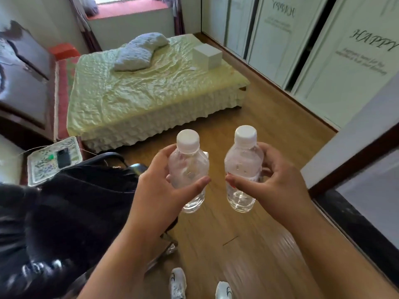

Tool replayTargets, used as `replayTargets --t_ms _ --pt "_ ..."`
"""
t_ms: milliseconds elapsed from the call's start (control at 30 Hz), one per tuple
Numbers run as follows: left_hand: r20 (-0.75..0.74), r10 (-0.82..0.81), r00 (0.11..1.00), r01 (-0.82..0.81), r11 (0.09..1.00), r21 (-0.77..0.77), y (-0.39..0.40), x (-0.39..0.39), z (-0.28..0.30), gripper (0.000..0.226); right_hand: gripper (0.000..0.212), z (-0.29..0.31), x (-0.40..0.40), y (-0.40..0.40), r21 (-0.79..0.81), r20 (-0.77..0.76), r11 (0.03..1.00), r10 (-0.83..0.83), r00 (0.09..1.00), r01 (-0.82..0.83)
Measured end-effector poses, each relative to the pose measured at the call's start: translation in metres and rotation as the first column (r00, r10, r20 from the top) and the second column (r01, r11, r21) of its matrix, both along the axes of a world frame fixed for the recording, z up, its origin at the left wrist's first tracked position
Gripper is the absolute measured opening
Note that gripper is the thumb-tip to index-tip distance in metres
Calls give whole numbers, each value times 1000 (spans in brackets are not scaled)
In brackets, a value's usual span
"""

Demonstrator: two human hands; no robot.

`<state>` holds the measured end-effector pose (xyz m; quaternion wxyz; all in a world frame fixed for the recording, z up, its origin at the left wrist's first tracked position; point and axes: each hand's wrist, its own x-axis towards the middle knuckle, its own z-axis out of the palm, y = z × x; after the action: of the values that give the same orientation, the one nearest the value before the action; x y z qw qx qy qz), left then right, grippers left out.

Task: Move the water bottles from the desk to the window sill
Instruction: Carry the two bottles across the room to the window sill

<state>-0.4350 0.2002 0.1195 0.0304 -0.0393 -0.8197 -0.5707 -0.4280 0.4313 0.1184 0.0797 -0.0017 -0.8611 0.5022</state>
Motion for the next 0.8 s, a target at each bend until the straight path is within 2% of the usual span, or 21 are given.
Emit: replayTargets --t_ms 400,667,800 --pt "4 -249 969 249 968 -10 -37 -82 -4 78 75 1 -15 -54 -44 52 965 -255 965 258" --pt "28 -314 949 313 949 28 -52 -111 -12 77 71 -3 -22 -72 -29 57 942 -333 941 335" --pt "21 -339 940 340 941 -4 -43 -127 -16 79 68 -6 -29 -69 -55 72 932 -354 932 359"
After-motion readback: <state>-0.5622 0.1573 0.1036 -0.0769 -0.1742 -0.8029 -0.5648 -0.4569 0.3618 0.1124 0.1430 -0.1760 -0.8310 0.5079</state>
